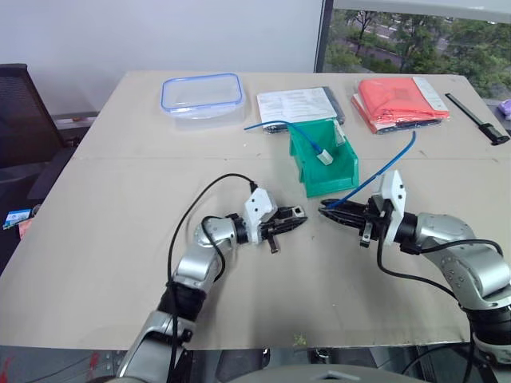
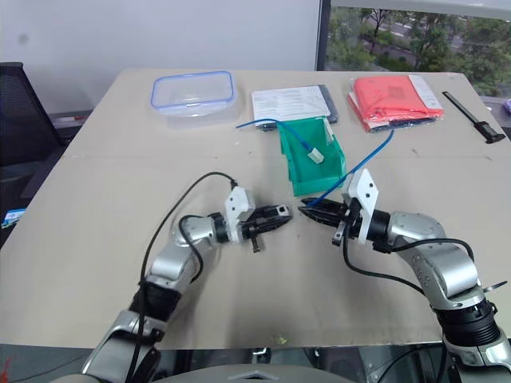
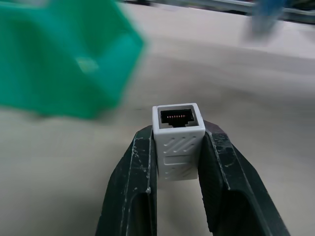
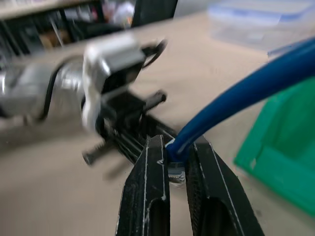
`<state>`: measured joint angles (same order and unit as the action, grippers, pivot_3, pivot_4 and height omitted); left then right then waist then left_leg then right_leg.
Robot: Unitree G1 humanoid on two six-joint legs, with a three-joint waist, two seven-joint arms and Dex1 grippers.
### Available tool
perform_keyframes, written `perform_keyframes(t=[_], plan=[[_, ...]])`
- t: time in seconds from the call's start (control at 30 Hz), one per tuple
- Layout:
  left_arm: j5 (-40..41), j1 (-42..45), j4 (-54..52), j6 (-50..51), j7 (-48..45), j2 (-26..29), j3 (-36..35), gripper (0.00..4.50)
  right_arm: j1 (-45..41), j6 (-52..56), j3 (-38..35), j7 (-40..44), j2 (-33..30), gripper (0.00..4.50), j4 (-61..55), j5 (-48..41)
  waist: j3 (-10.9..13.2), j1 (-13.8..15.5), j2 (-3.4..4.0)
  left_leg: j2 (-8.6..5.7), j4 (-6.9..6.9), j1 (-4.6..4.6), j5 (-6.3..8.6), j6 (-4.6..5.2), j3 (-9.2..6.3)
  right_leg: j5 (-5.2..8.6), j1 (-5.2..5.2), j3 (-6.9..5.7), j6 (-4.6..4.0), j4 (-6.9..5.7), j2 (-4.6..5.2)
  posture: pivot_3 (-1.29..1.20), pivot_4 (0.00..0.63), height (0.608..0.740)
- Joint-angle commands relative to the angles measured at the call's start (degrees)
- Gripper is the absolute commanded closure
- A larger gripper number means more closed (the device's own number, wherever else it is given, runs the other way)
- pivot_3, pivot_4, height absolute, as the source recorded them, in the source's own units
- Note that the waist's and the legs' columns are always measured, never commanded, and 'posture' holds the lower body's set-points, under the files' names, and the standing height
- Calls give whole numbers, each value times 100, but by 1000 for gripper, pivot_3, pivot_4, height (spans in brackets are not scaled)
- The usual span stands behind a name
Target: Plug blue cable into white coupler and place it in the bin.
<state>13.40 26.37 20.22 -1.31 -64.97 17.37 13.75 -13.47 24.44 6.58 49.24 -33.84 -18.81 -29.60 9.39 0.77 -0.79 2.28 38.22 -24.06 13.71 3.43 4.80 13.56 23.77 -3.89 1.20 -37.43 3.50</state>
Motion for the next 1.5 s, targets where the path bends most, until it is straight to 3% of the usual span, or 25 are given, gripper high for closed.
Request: perform_keyframes(t=[0.03,0.23,0.53,1.17,1.5], plan=[[-104,420,651,-418,-718,-28,202,3945,-270,-383,58,191,31,4500,82,254,0,-8,0,2,0,0,0,0,2,0,2,1,0,0,-2,0,150,736],[-350,998,1652,-951,-1390,-196,386,3945,-442,-570,268,460,86,4500,311,503,0,22,0,6,4,-1,0,0,-13,0,-2,-6,0,-3,-9,0,150,736],[-665,1469,2628,-1665,-1594,-447,299,3945,-589,-838,604,911,-30,4500,663,1025,0,25,-1,-3,18,-1,0,2,-12,-3,-9,-6,-1,-5,8,0,150,736],[-813,1606,3037,-1989,-1783,-532,261,3945,-1047,-1352,1083,1737,-169,4500,1293,1731,-5,25,-2,-3,21,9,0,2,-14,-7,-16,-9,-7,-21,10,0,150,736],[-831,1670,3170,-2058,-1776,-552,183,3945,-1159,-1176,1337,1576,82,4500,1838,2099,-15,4,-10,1,22,24,-1,2,-11,-8,-22,-8,-8,-29,9,0,150,736]])
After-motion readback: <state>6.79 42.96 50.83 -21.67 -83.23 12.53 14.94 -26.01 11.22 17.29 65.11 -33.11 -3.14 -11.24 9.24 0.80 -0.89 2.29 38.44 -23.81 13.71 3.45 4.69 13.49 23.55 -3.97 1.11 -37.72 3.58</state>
